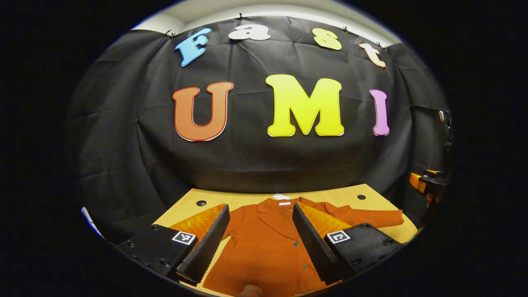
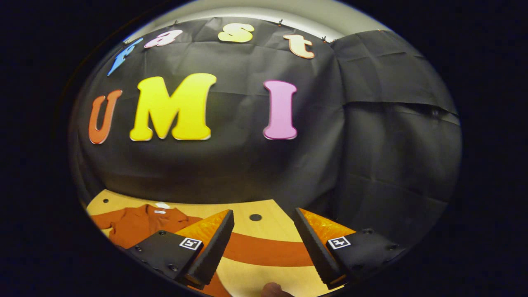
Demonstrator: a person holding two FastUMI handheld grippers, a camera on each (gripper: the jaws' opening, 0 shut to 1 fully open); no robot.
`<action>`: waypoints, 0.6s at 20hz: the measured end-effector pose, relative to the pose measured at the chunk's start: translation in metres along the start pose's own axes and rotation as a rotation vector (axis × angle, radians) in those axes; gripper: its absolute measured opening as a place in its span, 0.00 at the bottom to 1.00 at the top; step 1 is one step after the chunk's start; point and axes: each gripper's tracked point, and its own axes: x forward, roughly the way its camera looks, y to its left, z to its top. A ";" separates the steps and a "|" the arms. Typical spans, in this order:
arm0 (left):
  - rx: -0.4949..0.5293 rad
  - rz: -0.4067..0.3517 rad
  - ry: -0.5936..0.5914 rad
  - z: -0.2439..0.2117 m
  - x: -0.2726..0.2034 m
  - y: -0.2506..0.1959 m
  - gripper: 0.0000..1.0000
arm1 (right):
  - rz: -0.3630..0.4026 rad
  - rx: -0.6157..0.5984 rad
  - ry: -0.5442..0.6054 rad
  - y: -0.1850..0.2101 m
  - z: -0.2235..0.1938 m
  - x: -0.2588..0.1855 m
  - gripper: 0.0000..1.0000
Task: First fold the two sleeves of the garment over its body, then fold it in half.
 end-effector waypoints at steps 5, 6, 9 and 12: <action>0.025 0.044 0.000 0.003 -0.002 -0.012 0.99 | -0.127 -0.022 0.115 -0.076 -0.058 0.053 0.94; 0.024 0.055 0.003 0.002 -0.002 -0.015 0.99 | -0.135 -0.021 0.150 -0.085 -0.072 0.062 0.94; 0.000 0.093 0.019 0.003 -0.002 -0.026 0.99 | -0.123 -0.019 0.245 -0.098 -0.112 0.085 0.94; 0.003 0.126 0.029 0.006 -0.001 -0.039 0.99 | -0.089 0.004 0.324 -0.101 -0.146 0.105 0.94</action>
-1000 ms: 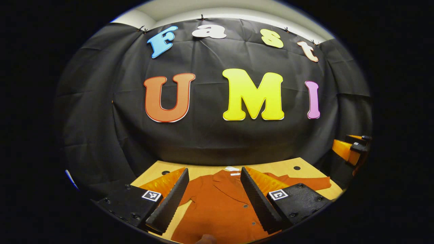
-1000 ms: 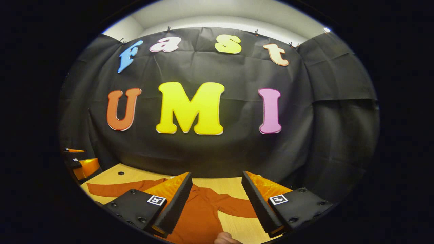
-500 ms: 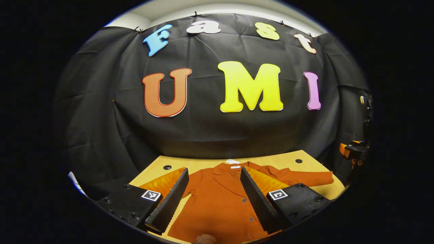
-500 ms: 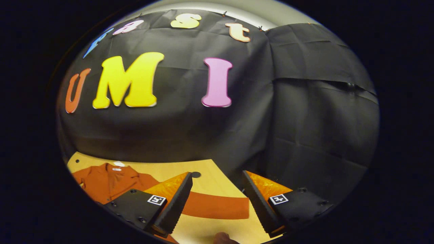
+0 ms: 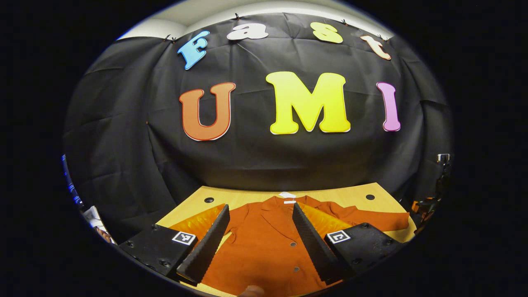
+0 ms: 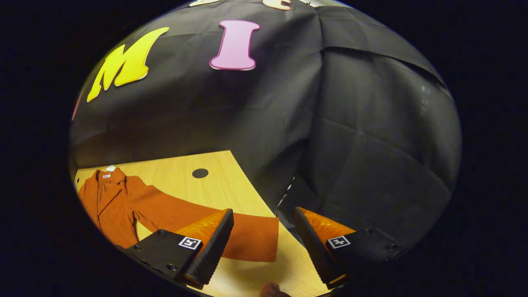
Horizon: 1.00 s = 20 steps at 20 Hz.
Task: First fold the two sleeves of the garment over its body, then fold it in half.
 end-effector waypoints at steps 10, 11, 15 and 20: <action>0.072 0.030 -0.039 0.017 -0.010 -0.030 0.99 | -0.031 0.033 0.243 -0.025 -0.061 0.055 0.95; 0.067 0.019 -0.046 0.019 -0.009 -0.033 0.99 | -0.034 0.023 0.256 -0.026 -0.063 0.058 0.95; 0.064 0.019 -0.030 0.009 -0.008 -0.030 0.99 | -0.037 0.009 0.349 -0.025 -0.075 0.063 0.95; 0.038 0.042 0.009 -0.006 -0.004 -0.014 0.99 | -0.024 0.077 0.445 -0.020 -0.074 0.062 0.83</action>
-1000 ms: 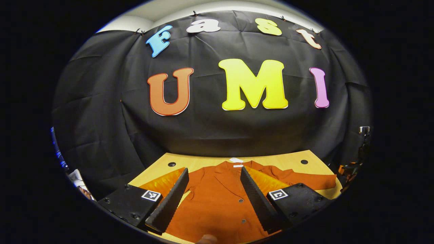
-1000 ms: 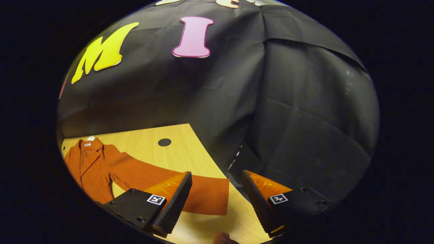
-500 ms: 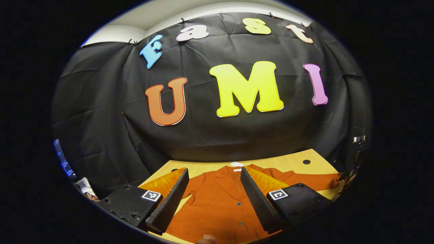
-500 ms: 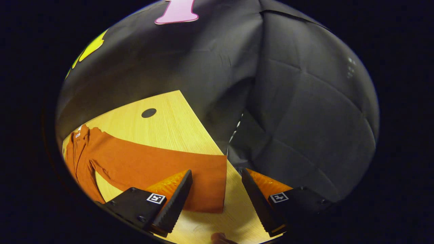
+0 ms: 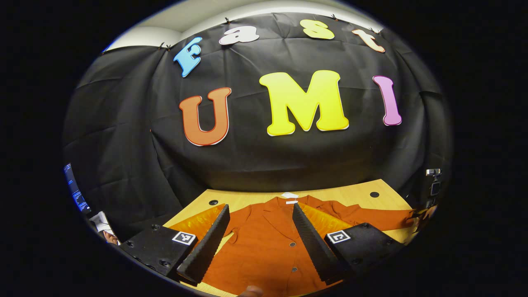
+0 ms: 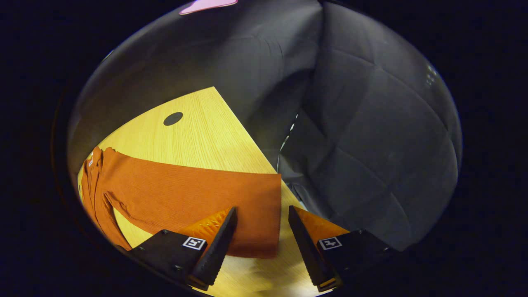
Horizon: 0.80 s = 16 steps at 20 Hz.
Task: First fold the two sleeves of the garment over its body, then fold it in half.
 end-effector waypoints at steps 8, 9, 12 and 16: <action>-0.008 -0.010 0.019 -0.014 0.002 0.011 0.99 | 0.003 0.014 0.295 0.007 0.003 0.003 0.75; -0.009 -0.009 0.022 -0.016 0.002 0.013 0.99 | 0.001 0.017 0.329 0.006 0.004 0.003 0.80; -0.032 -0.003 0.031 -0.023 0.002 0.020 0.99 | -0.006 0.001 0.414 0.006 0.003 0.003 0.76; -0.028 0.009 0.064 -0.038 0.000 0.033 0.99 | -0.022 0.044 0.476 0.005 0.007 0.005 0.71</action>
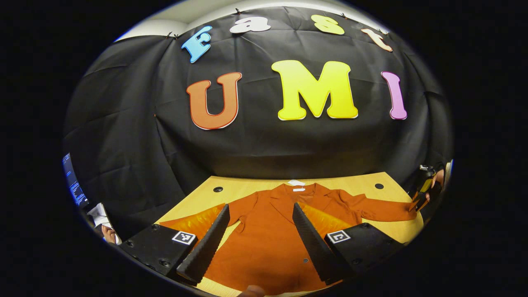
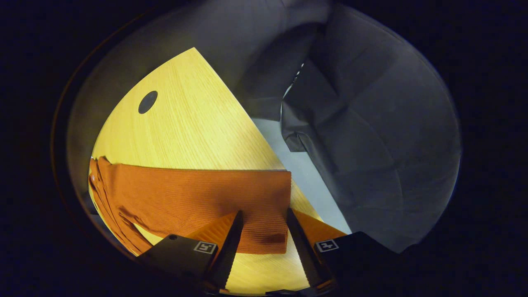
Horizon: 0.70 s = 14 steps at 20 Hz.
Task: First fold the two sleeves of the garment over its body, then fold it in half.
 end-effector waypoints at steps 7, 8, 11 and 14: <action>-0.042 -0.018 -0.018 0.004 -0.002 0.015 0.99 | 0.005 0.001 -0.001 0.003 0.002 0.000 0.49; -0.037 -0.027 -0.030 0.007 -0.002 0.015 0.99 | 0.006 -0.009 -0.002 0.004 0.002 -0.001 0.48; 0.000 -0.050 -0.043 0.012 -0.001 0.013 0.99 | 0.034 0.009 -0.016 0.006 0.007 -0.002 0.53; 0.015 -0.077 -0.069 0.018 -0.002 0.010 0.99 | 0.047 0.068 -0.009 0.005 0.006 -0.002 0.12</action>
